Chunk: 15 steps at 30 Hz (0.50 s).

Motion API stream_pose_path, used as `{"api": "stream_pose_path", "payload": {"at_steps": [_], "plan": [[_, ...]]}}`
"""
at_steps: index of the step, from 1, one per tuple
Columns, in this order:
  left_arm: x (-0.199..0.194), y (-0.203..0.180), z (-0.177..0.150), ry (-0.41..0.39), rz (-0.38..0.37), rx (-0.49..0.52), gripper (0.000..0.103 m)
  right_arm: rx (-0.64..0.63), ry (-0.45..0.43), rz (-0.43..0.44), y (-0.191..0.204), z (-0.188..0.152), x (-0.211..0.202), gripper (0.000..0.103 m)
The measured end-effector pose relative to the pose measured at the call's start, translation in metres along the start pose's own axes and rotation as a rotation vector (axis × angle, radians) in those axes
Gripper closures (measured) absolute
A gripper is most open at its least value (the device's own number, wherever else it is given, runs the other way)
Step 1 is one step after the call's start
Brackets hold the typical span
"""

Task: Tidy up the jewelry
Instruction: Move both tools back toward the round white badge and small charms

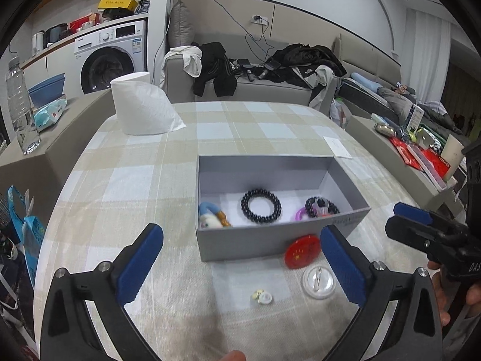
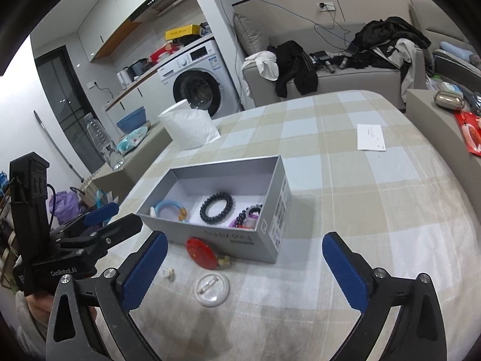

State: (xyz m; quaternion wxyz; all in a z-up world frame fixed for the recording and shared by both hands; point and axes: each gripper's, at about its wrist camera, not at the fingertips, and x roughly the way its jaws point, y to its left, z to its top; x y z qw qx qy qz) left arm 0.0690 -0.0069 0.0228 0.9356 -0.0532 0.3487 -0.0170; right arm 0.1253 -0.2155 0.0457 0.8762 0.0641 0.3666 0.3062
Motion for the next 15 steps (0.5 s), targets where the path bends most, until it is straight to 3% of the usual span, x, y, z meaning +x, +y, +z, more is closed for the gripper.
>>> {"api": "stream_pose_path", "payload": {"at_steps": [15], "plan": [[0.005, 0.005, -0.03, 0.087, 0.015, 0.002, 0.001, -0.05, 0.149, 0.004, 0.011, -0.02, 0.023, 0.0]]}}
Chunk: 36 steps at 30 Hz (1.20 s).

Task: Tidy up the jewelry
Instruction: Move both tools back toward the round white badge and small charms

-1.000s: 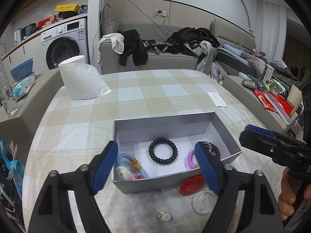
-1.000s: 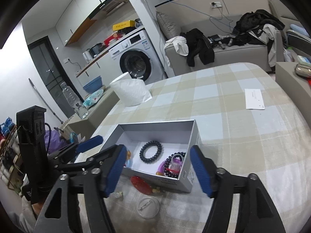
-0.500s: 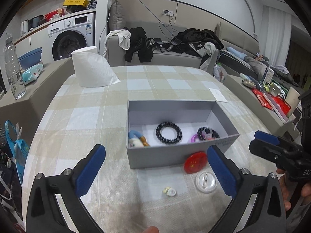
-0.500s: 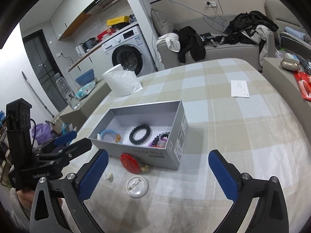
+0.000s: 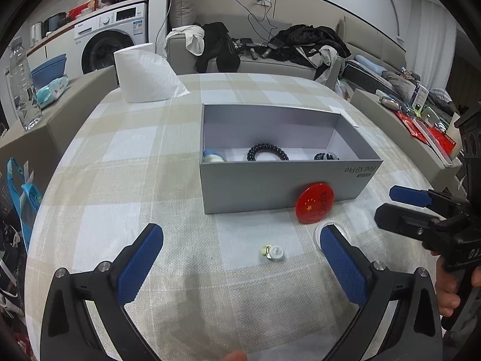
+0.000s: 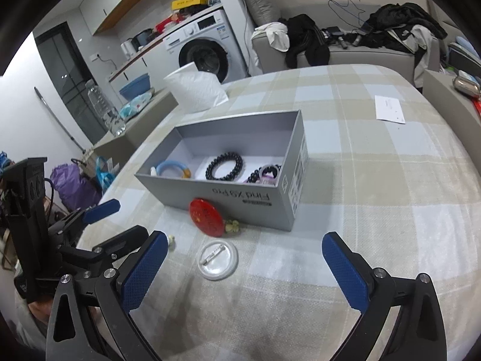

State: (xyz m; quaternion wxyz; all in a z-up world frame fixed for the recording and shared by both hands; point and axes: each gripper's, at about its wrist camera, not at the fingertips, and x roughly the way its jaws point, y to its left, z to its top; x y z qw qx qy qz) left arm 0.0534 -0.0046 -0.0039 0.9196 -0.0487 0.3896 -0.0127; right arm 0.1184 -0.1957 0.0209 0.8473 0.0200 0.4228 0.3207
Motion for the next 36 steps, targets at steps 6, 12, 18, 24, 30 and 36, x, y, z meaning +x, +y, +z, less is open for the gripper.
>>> {"api": "stream_pose_path", "payload": {"at_steps": [6, 12, 18, 24, 30, 36], "plan": [[0.003, 0.0, -0.003, 0.013, 0.01, 0.001, 0.001, -0.051, 0.074, -0.078, 0.004, -0.01, 0.015, 0.018], [0.005, 0.001, -0.006, 0.026, 0.015, 0.001, 0.001, -0.085, 0.08, -0.051, 0.009, -0.013, 0.015, 0.03], [0.007, 0.004, -0.009, 0.038, 0.019, -0.003, 0.001, -0.151, 0.115, -0.026, 0.023, -0.018, 0.019, 0.042], [0.008, 0.008, -0.01, 0.044, 0.025, -0.011, 0.001, -0.234, 0.133, -0.059, 0.039, -0.022, 0.025, 0.042], [0.011, 0.012, -0.012, 0.053, 0.029, -0.023, 0.001, -0.278, 0.143, -0.087, 0.045, -0.022, 0.032, 0.042], [0.013, 0.013, -0.012, 0.063, 0.017, -0.029, 0.001, -0.351, 0.146, -0.132, 0.055, -0.024, 0.039, 0.042]]}}
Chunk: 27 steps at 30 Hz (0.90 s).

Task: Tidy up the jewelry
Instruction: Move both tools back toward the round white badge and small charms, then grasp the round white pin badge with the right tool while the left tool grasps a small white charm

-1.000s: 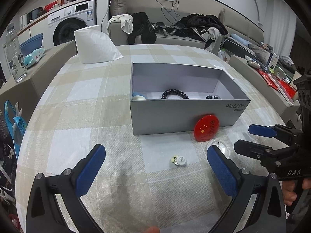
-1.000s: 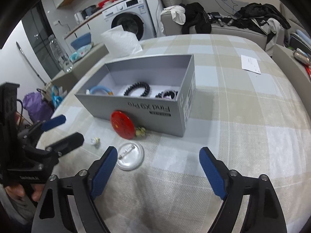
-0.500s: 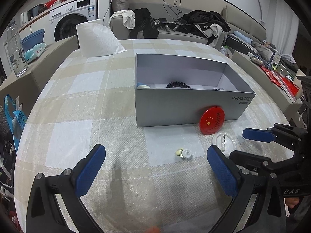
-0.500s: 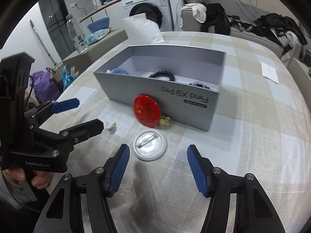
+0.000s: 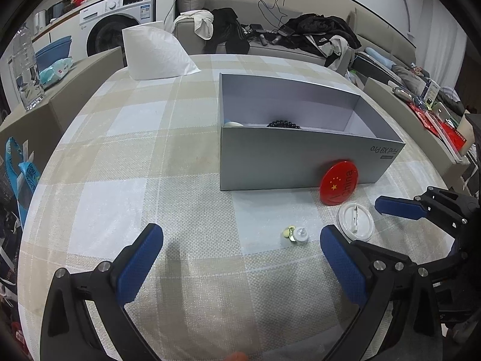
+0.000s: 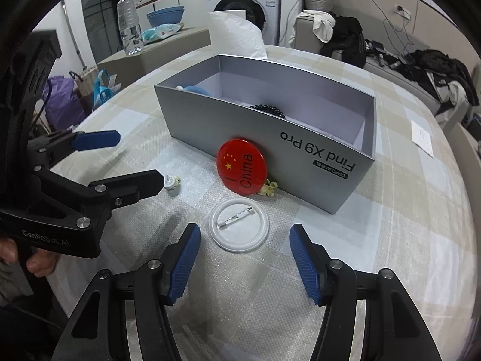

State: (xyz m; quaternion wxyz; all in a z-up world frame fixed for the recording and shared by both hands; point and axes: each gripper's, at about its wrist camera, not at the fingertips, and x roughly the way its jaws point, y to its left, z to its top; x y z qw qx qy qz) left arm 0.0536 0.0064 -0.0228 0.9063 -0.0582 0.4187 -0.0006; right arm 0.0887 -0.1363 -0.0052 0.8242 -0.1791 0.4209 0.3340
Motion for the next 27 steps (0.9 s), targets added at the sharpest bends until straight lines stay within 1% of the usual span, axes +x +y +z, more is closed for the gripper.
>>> {"api": "stream_pose_path", "payload": {"at_steps": [2, 5, 6, 7, 8, 12, 15, 19, 24, 25, 26, 27], "plan": [[0.001, 0.001, 0.0, 0.005, -0.004, -0.002, 0.001, -0.016, -0.003, -0.009, 0.002, 0.001, 0.001, 0.043], [0.002, 0.0, 0.0, 0.011, -0.007, -0.004, 0.001, -0.013, -0.003, 0.001, 0.0, 0.003, 0.002, 0.045], [0.002, 0.0, -0.001, 0.013, -0.008, -0.005, 0.001, -0.012, -0.007, 0.0, 0.0, 0.003, 0.002, 0.051], [0.002, 0.0, -0.001, 0.016, -0.01, -0.004, 0.001, -0.01, -0.011, -0.003, -0.001, 0.003, 0.002, 0.06], [0.003, -0.001, -0.001, 0.019, -0.013, -0.003, 0.001, -0.008, -0.013, -0.004, -0.001, 0.003, 0.001, 0.063], [0.004, -0.003, 0.0, 0.03, -0.016, 0.009, 0.001, -0.009, -0.015, 0.001, -0.002, 0.002, 0.0, 0.063], [0.004, -0.007, 0.0, 0.034, -0.018, 0.024, 0.001, 0.009, -0.023, 0.021, -0.005, 0.0, -0.003, 0.064], [0.003, -0.011, 0.0, 0.031, -0.018, 0.049, 0.001, 0.042, -0.06, 0.05, -0.011, -0.003, -0.012, 0.064], [0.0, -0.019, 0.0, 0.024, -0.082, 0.089, 0.003, 0.075, -0.1, 0.066, -0.017, -0.004, -0.022, 0.065], [-0.001, -0.021, 0.0, 0.02, -0.093, 0.106, 0.007, 0.079, -0.105, 0.066, -0.018, -0.004, -0.023, 0.065], [-0.001, -0.024, 0.0, 0.017, -0.104, 0.12, 0.014, 0.081, -0.108, 0.066, -0.018, -0.004, -0.024, 0.065], [-0.002, -0.026, -0.001, 0.017, -0.114, 0.134, 0.017, 0.083, -0.109, 0.068, -0.019, -0.004, -0.024, 0.065]]}}
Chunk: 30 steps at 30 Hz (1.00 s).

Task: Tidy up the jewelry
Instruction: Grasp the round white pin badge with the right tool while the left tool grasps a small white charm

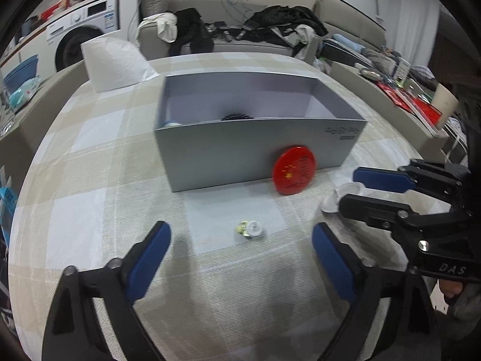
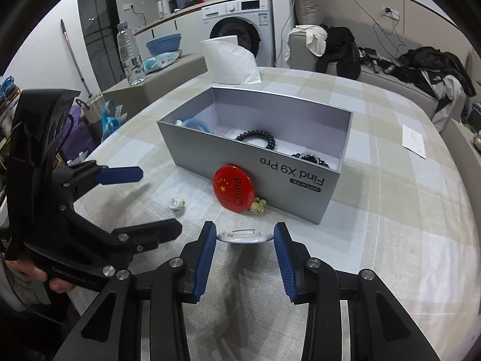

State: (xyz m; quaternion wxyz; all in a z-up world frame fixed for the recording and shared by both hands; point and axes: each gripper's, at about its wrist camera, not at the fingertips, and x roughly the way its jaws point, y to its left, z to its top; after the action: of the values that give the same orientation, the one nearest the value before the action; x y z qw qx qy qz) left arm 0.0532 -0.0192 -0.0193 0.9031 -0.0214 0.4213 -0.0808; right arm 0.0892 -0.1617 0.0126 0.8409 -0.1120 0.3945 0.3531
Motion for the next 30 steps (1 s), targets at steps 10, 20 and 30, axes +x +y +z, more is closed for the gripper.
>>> {"api": "stream_pose_path", "payload": {"at_steps": [10, 20, 30], "plan": [[0.005, -0.001, 0.003, 0.023, -0.009, 0.024, 0.081, 0.019, -0.003, 0.013, -0.004, -0.003, -0.001, 0.065], [0.0, -0.005, 0.002, 0.008, -0.021, 0.039, 0.096, 0.026, -0.013, 0.02, -0.006, -0.004, -0.004, 0.065], [-0.008, -0.004, 0.002, -0.025, -0.017, 0.032, 0.096, 0.027, -0.039, 0.024, -0.004, -0.005, -0.013, 0.066]]}}
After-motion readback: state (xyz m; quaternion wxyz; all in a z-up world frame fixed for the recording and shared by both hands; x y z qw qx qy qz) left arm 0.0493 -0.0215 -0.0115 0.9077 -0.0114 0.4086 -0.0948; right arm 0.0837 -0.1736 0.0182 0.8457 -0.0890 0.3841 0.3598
